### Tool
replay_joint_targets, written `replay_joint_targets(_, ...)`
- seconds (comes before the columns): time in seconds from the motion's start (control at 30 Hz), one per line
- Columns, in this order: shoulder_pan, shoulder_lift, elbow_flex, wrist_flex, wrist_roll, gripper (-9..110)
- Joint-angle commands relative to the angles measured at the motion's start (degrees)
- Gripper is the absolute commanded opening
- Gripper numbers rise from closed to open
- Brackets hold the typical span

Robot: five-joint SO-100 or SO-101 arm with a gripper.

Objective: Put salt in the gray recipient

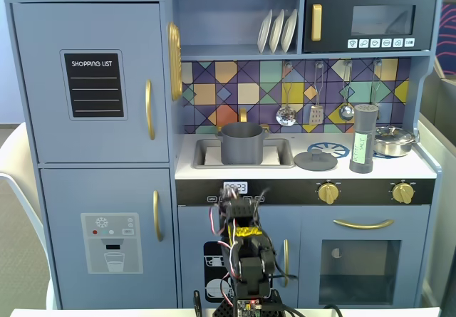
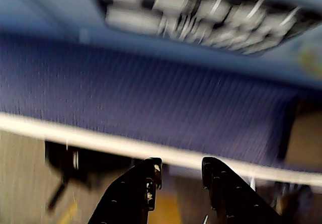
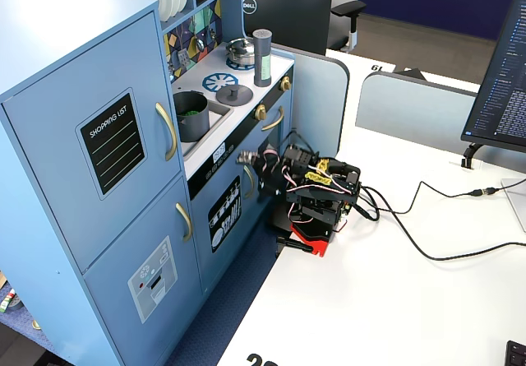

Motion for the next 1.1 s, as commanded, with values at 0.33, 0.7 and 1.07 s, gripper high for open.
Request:
replay_joint_targets(0.33, 2.7, 3.3, 4.2, 2.4, 2.0, 1)
replay_joint_targets(0.7, 2.7, 3.3, 4.2, 2.4, 2.0, 1)
replay_joint_targets(1.07, 2.7, 3.3, 4.2, 2.4, 2.0, 3)
